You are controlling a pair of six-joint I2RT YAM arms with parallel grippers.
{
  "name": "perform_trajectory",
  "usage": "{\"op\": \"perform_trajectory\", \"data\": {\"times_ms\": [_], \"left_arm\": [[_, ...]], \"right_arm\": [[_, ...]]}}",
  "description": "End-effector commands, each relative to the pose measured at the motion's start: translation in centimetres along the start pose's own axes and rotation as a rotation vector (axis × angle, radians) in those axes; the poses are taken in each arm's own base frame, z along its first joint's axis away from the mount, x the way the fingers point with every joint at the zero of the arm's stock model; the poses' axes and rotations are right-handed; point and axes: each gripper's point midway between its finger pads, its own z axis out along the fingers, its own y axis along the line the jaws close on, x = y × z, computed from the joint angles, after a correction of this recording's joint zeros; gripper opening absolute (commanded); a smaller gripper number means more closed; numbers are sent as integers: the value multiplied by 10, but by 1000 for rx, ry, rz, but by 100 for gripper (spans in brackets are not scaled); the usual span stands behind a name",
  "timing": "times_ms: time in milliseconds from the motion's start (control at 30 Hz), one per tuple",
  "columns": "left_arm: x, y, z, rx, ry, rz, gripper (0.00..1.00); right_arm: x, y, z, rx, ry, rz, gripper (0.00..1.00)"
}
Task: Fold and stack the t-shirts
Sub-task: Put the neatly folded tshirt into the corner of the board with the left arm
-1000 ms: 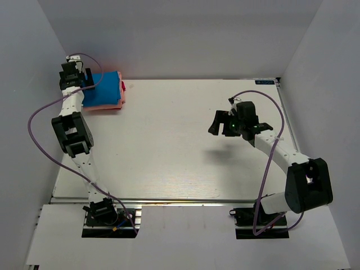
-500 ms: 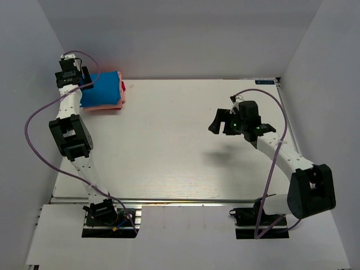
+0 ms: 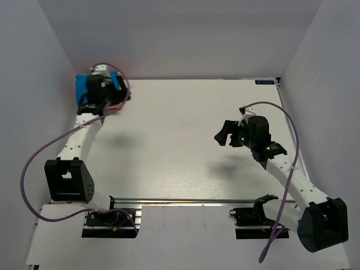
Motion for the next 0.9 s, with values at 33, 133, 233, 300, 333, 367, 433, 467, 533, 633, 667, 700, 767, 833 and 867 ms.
{"op": "perform_trajectory", "data": {"times_ms": [33, 133, 233, 300, 333, 367, 433, 467, 533, 633, 667, 700, 767, 833, 867], "left_arm": [[52, -90, -24, 179, 48, 51, 100], [117, -136, -41, 295, 148, 111, 100], [174, -173, -66, 396, 222, 159, 100], [200, -193, -80, 457, 258, 184, 100], [212, -194, -84, 462, 283, 190, 100], [216, -198, -90, 471, 286, 191, 100], [226, -209, -104, 516, 291, 211, 100], [227, -207, -106, 503, 281, 217, 100], [219, -209, -118, 508, 236, 220, 100], [207, -207, -131, 510, 183, 213, 100], [207, -205, -133, 512, 180, 211, 100], [208, -207, -137, 526, 174, 212, 100], [202, -208, -141, 534, 157, 204, 100], [206, -207, -142, 530, 166, 223, 100], [201, -208, -141, 523, 152, 219, 100]], "right_arm": [[-2, -2, -14, 19, -62, -14, 90], [7, -3, -18, 13, -63, 0, 90], [19, -5, -20, 15, -35, 13, 90], [23, -11, -22, 45, -32, 26, 90], [26, -13, -22, 53, -26, 28, 90], [25, -13, -24, 57, -36, 28, 90], [32, -18, -23, 74, -29, 46, 90], [32, -16, -25, 65, -34, 42, 90], [35, -17, -25, 63, -37, 46, 90], [36, -17, -27, 66, -47, 53, 90], [36, -17, -27, 64, -51, 52, 90], [35, -16, -29, 60, -59, 50, 90], [34, -15, -29, 51, -65, 39, 90], [35, -16, -30, 47, -76, 31, 90], [34, -14, -31, 43, -82, 31, 90]]}}
